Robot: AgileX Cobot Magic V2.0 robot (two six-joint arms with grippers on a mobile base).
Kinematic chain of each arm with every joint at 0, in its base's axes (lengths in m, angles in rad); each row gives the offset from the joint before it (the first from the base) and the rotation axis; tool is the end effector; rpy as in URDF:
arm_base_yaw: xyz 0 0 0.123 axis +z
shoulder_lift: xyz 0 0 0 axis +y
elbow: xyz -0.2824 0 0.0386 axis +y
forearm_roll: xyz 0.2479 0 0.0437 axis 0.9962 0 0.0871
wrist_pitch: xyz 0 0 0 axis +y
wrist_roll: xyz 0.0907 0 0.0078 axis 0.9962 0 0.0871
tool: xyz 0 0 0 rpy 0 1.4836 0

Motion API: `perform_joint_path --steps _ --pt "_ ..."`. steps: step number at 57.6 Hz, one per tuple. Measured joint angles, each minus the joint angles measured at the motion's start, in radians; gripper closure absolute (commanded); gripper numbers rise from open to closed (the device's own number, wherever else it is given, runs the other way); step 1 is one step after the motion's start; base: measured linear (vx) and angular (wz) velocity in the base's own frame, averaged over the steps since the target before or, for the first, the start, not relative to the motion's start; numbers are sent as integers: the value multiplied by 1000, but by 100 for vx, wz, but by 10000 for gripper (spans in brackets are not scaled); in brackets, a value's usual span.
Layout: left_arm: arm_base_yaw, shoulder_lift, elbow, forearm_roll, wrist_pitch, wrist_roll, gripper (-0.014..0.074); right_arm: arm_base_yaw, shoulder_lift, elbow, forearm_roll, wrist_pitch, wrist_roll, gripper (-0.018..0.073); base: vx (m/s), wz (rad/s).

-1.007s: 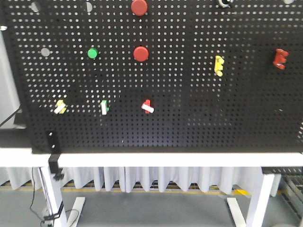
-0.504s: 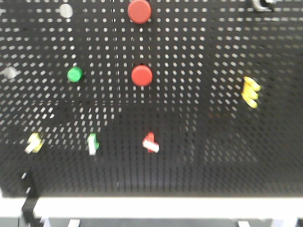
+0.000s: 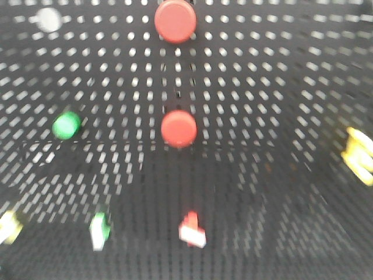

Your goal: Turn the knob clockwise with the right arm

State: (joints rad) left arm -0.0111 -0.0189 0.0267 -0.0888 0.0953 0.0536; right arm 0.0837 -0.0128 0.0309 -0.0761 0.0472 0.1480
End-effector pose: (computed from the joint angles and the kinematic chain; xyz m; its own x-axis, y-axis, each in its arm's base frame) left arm 0.0562 -0.0014 0.1965 -0.0162 -0.0346 -0.9993 0.0190 0.9992 -0.0349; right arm 0.0566 0.0044 0.1991 0.0161 0.0735 -0.9972 -0.0814 0.9941 0.0720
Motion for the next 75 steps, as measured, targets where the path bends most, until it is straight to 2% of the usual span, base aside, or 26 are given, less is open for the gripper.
perform_joint_path --steps 41,65,75 --pt "0 0 0 0 0 0 603 0 0 0 0 0 0 565 3 -3" --pt "0 0 0 0 0 0 603 0 0 1 9 -47 11 565 0 0" --pt "0 0 0 0 0 0 603 0 0 -118 24 148 7 565 0 0"
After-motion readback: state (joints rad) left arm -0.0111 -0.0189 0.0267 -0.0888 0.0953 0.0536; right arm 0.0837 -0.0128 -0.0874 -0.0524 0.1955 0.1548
